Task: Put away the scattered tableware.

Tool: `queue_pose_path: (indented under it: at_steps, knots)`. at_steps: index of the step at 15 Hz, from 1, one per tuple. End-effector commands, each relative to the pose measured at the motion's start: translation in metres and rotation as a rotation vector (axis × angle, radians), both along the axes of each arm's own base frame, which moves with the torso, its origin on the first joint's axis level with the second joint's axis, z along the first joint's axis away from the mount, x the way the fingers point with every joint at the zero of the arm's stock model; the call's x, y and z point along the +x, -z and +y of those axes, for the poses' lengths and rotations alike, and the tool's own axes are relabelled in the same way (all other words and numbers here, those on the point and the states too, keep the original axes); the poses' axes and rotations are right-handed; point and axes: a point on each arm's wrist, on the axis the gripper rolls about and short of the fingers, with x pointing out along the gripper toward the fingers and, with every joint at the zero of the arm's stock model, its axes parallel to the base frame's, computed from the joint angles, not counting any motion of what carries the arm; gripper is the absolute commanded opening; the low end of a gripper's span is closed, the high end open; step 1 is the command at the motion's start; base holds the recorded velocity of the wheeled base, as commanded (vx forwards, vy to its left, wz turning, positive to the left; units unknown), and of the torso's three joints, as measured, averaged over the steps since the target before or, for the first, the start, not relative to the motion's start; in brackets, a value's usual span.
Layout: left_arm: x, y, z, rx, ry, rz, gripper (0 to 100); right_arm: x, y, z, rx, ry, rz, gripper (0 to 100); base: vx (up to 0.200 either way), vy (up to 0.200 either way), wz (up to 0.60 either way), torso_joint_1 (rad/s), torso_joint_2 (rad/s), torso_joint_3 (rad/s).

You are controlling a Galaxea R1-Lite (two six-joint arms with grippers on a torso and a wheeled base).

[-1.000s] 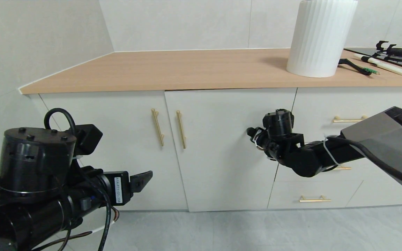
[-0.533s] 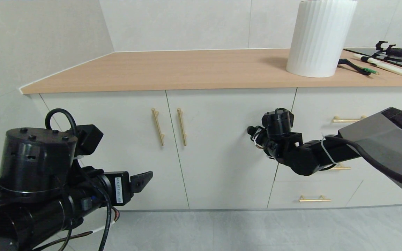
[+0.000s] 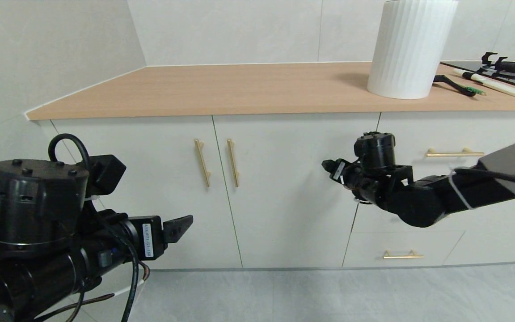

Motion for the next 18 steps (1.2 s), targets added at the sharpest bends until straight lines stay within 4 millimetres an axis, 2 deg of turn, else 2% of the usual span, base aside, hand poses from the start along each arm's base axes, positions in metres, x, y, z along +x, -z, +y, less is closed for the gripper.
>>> queue_pose_path:
  at_steps: [1, 3, 5, 7, 8, 9, 11, 14, 15, 16, 18]
  knots:
    - [-0.012, -0.013, 0.008, -0.003, 0.011, -0.06, 100, -0.074, -0.052, -0.028, -0.078, -0.13, -0.082, 100, 0.0, 0.0, 0.0, 0.0, 0.0, 0.0]
    - [-0.028, -0.026, 0.02, 0.0, 0.02, -0.132, 100, -0.123, -0.07, -0.049, -0.133, -0.191, -0.144, 100, 0.0, 0.0, 0.0, 0.0, 0.0, 0.0]
    - [-0.045, -0.024, 0.031, 0.001, 0.018, -0.154, 100, -0.155, -0.078, -0.065, -0.15, -0.198, -0.182, 100, 0.0, 0.0, 0.0, 0.0, 0.0, 0.0]
    - [-0.081, -0.024, 0.058, 0.018, -0.009, -0.246, 100, -0.214, -0.069, -0.101, -0.177, -0.188, -0.215, 100, 0.0, 0.0, 0.0, 0.0, 0.0, 0.0]
    - [-0.086, -0.024, 0.062, 0.027, -0.014, -0.261, 100, -0.223, -0.067, -0.106, -0.177, -0.186, -0.225, 100, 0.0, 0.0, 0.0, 0.0, 0.0, 0.0]
    - [-0.113, -0.025, 0.08, 0.057, -0.041, -0.327, 100, -0.265, -0.05, -0.132, -0.222, -0.156, -0.259, 100, 0.0, 0.0, 0.0, 0.0, 0.0, 0.0]
    - [-0.15, -0.029, 0.099, 0.101, -0.076, -0.429, 100, -0.315, -0.03, -0.164, -0.347, -0.113, -0.382, 100, 0.0, 0.0, 0.0, 0.0, 0.0, 0.0]
    - [-0.194, -0.014, 0.117, 0.188, -0.107, -0.5, 100, -0.357, -0.014, -0.191, -0.475, 0.088, -0.396, 100, 0.0, 0.0, 0.0, 0.0, 0.0, 0.0]
    - [-0.201, -0.011, 0.119, 0.198, -0.127, -0.502, 100, -0.365, -0.01, -0.193, -0.489, 0.094, -0.403, 100, 0.0, 0.0, 0.0, 0.0, 0.0, 0.0]
    - [-0.216, 0.0, 0.123, 0.209, -0.159, -0.499, 100, -0.383, 0.002, -0.199, -0.505, 0.116, -0.408, 100, 0.0, 0.0, 0.0, 0.0, 0.0, 0.0]
    - [-0.233, 0.015, 0.124, 0.222, -0.219, -0.489, 100, -0.396, 0.01, -0.2, -0.521, 0.208, -0.411, 100, 0.0, 0.0, 0.0, 0.0, 0.0, 0.0]
